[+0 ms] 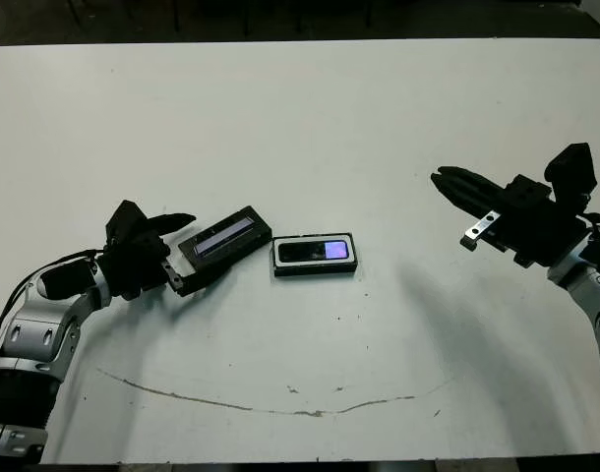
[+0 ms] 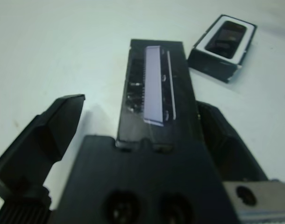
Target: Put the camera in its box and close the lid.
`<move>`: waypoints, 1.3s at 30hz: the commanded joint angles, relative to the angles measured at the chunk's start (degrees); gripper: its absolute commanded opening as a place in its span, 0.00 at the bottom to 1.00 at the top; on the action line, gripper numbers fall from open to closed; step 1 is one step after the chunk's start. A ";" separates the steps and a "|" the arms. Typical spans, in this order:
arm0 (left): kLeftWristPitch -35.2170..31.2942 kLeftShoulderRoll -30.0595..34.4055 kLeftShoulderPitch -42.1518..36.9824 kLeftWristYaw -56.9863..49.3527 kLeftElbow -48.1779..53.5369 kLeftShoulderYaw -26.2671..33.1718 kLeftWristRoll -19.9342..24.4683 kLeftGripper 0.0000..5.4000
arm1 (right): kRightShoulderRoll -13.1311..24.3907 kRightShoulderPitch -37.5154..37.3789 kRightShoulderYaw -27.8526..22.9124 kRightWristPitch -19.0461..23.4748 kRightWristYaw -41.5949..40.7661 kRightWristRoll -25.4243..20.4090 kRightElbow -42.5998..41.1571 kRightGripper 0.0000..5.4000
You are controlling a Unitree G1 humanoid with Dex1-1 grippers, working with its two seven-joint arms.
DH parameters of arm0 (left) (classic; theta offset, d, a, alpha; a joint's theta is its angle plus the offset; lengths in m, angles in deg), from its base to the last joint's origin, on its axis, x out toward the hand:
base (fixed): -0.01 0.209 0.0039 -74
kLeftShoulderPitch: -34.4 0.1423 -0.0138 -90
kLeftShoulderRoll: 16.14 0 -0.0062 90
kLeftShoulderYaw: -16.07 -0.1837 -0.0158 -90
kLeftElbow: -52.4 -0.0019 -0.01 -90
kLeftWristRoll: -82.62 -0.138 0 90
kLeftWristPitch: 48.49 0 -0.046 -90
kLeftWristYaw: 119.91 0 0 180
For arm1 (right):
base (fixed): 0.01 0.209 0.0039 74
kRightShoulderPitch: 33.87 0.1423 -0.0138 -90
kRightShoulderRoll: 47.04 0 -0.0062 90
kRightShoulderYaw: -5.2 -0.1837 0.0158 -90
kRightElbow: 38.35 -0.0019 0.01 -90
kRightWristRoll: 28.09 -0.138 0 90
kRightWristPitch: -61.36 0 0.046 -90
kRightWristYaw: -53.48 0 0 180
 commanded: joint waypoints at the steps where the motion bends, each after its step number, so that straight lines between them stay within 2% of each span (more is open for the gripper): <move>1: 1.76 -0.44 1.38 -0.25 -1.48 0.18 -0.93 0.96 | 1.15 -1.01 0.44 0.96 -0.07 0.15 0.23 0.00; 15: 3.84 -0.77 0.34 6.76 -2.90 -0.82 0.99 0.52 | 1.93 -1.10 0.74 2.40 0.89 -0.02 -1.12 0.00; 23: 1.54 0.41 -0.18 10.33 -1.20 -1.01 1.87 0.52 | 2.09 -1.17 0.71 3.11 1.06 -0.51 -1.41 0.00; 26: 2.81 -0.35 0.52 7.05 0.06 0.69 1.86 0.52 | 1.84 -1.35 0.82 2.32 0.74 -0.48 -1.11 0.00; 32: 5.60 -6.04 1.96 -5.83 3.25 6.81 3.13 0.52 | 1.55 -1.83 0.89 3.10 1.60 -0.52 -1.87 0.00; 36: 3.24 -7.93 1.00 -8.53 4.35 7.85 5.43 0.52 | 1.52 -2.08 0.86 3.40 1.81 -0.71 -1.91 0.00; 39: -0.32 -7.09 -1.60 -5.74 3.31 7.05 7.55 0.52 | 1.36 -2.30 0.81 3.01 1.67 -0.94 -1.86 0.00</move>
